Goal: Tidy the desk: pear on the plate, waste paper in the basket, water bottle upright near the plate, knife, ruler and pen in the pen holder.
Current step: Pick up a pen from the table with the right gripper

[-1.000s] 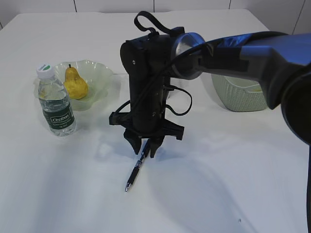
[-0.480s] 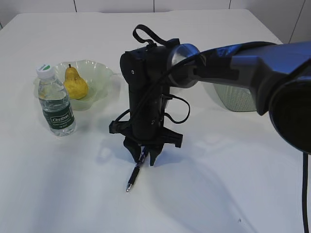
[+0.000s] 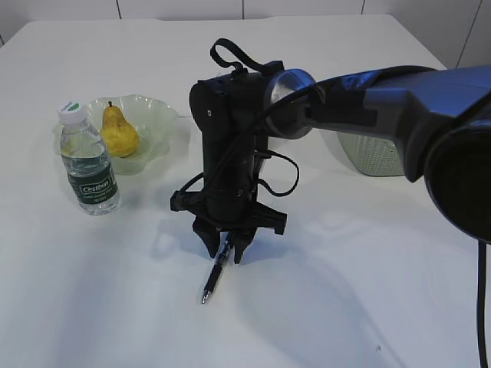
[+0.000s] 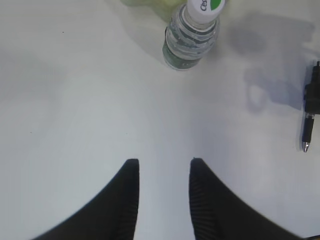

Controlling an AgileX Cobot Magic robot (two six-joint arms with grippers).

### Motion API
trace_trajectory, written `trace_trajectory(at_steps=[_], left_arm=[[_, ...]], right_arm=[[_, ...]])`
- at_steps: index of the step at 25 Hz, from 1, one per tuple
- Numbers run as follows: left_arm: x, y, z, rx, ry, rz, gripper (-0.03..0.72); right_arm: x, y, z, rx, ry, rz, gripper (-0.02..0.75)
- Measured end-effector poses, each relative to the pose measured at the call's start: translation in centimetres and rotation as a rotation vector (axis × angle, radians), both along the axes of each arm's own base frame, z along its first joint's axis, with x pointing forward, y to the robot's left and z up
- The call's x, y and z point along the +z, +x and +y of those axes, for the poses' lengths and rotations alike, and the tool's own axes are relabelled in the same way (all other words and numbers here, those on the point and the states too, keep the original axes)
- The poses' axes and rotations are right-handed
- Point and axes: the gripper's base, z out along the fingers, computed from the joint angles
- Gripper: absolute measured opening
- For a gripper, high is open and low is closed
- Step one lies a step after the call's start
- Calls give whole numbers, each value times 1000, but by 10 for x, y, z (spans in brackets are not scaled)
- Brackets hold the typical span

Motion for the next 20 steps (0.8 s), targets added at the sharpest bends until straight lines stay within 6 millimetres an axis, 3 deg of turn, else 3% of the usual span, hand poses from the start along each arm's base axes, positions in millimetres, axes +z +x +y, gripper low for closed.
trace_trajectory(at_steps=[20], left_arm=[[0, 0, 0, 0, 0, 0, 239]], right_arm=[[-7, 0, 2, -1, 7, 10, 322]])
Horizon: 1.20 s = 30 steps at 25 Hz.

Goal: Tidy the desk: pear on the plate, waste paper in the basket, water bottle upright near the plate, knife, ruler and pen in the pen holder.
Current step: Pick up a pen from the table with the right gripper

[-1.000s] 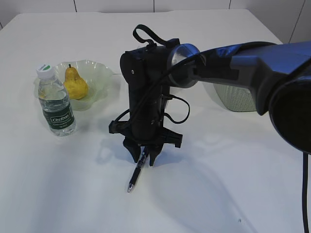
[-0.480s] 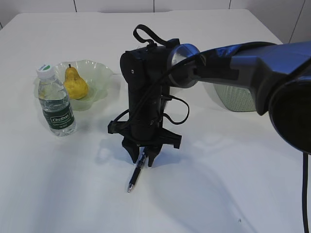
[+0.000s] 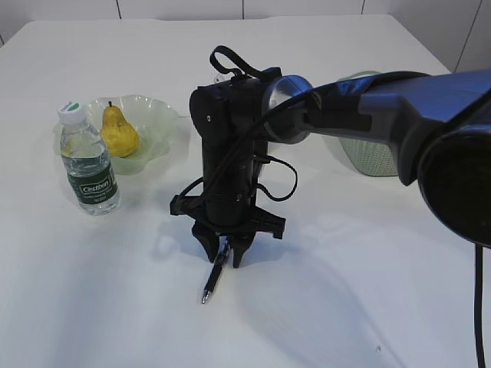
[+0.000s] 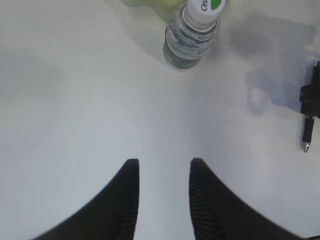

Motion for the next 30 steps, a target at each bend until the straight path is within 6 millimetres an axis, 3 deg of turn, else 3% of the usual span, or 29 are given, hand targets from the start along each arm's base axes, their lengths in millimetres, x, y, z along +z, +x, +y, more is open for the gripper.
trace_trajectory(at_steps=[7, 19, 30], left_arm=[[0, 0, 0, 0, 0, 0, 239], [0, 0, 0, 0, 0, 0, 239], [0, 0, 0, 0, 0, 0, 239]], right_arm=[[0, 0, 0, 4, 1, -2, 309], [0, 1, 0, 22, -1, -8, 119], [0, 2, -3, 159, -19, -30, 102]])
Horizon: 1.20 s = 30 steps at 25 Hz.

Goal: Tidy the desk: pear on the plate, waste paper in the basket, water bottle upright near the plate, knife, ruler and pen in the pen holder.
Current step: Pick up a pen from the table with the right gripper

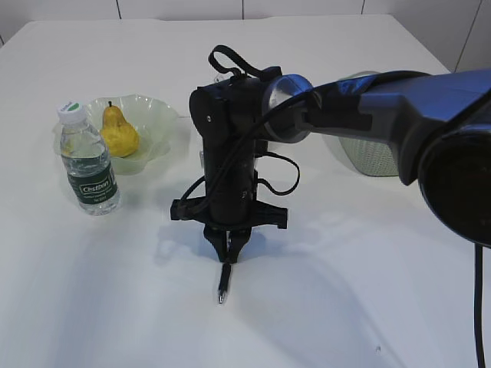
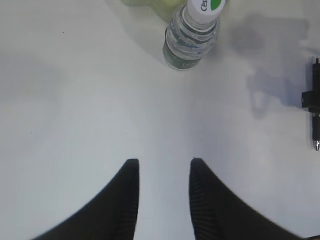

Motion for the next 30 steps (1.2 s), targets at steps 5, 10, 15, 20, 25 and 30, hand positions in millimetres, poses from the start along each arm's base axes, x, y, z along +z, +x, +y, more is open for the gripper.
trace_trajectory(at_steps=[5, 10, 15, 20, 25, 30], left_arm=[[0, 0, 0, 0, 0, 0, 239], [0, 0, 0, 0, 0, 0, 239], [0, 0, 0, 0, 0, 0, 239], [0, 0, 0, 0, 0, 0, 239], [0, 0, 0, 0, 0, 0, 239], [0, 0, 0, 0, 0, 0, 239]], right_arm=[[0, -1, 1, 141, 21, 2, 102], [0, -1, 2, 225, 30, 0, 102], [22, 0, -1, 294, 33, -56, 102], [63, 0, -9, 381, -4, -170, 102], [94, 0, -18, 465, -47, -262, 102], [114, 3, -24, 518, -102, -363, 102]])
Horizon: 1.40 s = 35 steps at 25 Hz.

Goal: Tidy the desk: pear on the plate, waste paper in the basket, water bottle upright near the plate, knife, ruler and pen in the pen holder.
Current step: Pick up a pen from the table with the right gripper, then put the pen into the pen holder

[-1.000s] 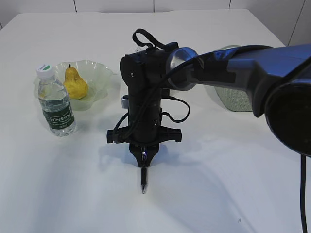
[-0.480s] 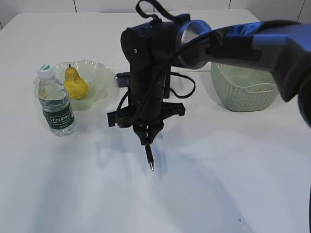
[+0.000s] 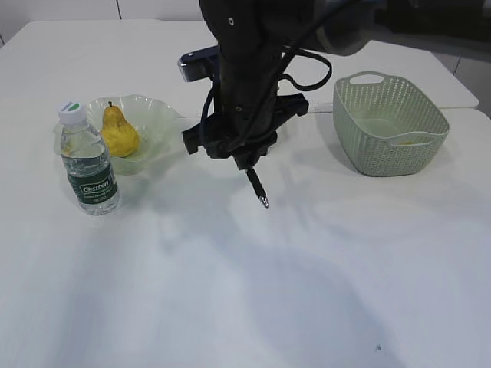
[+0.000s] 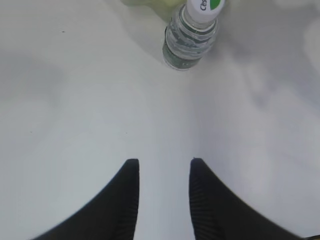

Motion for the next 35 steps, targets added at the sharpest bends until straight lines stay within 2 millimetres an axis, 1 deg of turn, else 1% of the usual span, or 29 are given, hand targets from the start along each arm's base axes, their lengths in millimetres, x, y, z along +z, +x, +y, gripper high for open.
trace_trajectory(at_steps=[8, 14, 19, 23, 29, 35], left_arm=[[0, 0, 0, 0, 0, 0, 239], [0, 0, 0, 0, 0, 0, 239], [0, 0, 0, 0, 0, 0, 239], [0, 0, 0, 0, 0, 0, 239], [0, 0, 0, 0, 0, 0, 239], [0, 0, 0, 0, 0, 0, 239]], right_arm=[[28, 10, 0, 48, 49, -220, 102], [50, 18, -6, 22, 41, -397, 102], [55, 24, -12, 19, 6, -459, 102], [57, 32, -21, 7, 16, -489, 102], [62, 52, -41, -21, 76, -574, 102], [73, 72, -52, -18, 194, -722, 102]])
